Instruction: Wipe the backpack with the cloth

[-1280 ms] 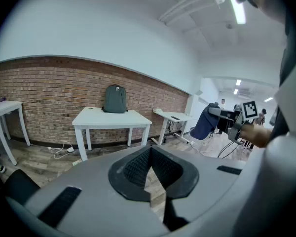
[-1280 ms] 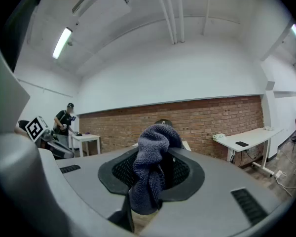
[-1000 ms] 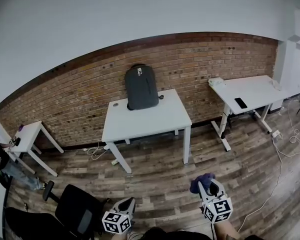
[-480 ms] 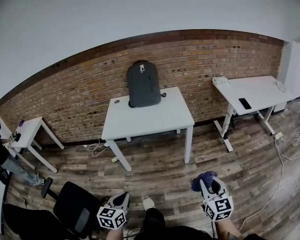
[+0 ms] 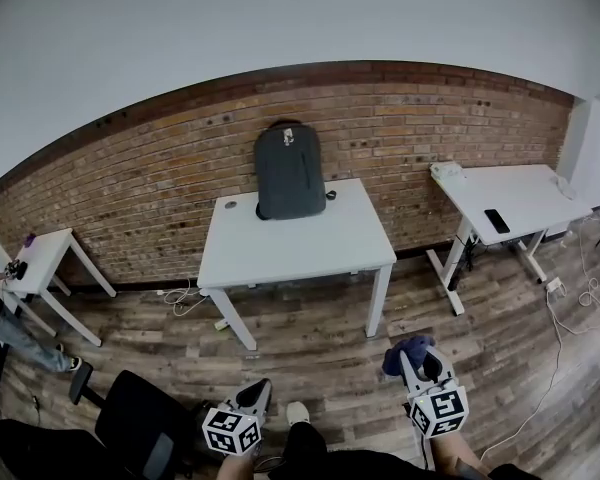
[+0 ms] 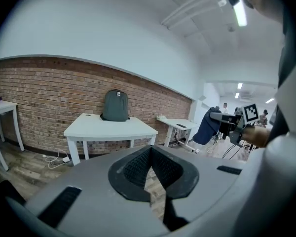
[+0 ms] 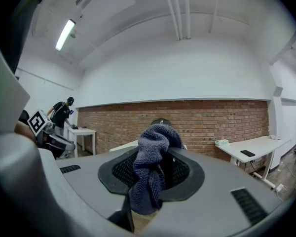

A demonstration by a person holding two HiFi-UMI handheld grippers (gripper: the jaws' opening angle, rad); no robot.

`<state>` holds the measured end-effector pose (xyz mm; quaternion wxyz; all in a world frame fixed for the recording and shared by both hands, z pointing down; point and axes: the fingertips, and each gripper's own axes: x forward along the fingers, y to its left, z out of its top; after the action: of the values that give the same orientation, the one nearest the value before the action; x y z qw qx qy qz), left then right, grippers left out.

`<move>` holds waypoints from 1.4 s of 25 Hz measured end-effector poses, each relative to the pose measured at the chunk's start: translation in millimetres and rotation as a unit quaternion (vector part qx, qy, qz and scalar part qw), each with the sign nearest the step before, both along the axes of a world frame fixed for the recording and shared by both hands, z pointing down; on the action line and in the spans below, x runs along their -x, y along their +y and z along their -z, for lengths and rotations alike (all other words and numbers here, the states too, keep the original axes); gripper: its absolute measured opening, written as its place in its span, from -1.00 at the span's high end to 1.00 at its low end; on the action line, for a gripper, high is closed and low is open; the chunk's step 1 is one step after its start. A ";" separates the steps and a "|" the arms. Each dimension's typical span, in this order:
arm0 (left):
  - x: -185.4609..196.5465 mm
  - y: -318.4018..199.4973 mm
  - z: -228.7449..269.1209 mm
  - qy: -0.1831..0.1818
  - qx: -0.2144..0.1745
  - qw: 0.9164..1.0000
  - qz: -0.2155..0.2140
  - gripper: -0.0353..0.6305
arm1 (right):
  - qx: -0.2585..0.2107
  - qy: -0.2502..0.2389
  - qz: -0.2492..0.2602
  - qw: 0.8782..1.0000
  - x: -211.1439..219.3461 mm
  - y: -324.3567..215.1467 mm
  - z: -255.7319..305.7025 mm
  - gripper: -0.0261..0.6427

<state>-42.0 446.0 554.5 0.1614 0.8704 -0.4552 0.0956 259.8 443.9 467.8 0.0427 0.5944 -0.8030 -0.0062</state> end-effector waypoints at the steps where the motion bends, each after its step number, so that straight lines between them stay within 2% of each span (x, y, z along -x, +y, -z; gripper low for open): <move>1: 2.3 -6.7 -1.2 0.002 0.002 1.000 0.002 0.90 | 0.001 0.001 0.001 1.000 2.6 -8.3 0.5 0.62; 8: 19.2 -43.1 -1.6 0.006 0.008 1.000 0.014 0.91 | 0.008 0.004 0.018 1.000 26.6 -56.3 -2.5 0.61; 15: 30.3 -86.6 -4.0 0.002 0.015 1.000 0.012 0.91 | 0.015 0.001 0.011 1.000 35.2 -100.4 -8.3 0.62; 26: 47.1 -172.8 1.5 -0.004 0.026 0.999 -0.022 0.91 | 0.023 0.001 -0.017 1.000 53.6 -170.7 -4.6 0.61; 35: 72.0 -237.9 13.4 0.000 0.017 0.999 -0.034 0.91 | 0.017 0.000 -0.024 1.000 84.0 -227.3 5.5 0.61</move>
<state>-114.0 208.1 541.1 0.1727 0.8826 -0.4235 0.1088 175.8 216.6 462.3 0.0525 0.6124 -0.7888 0.0084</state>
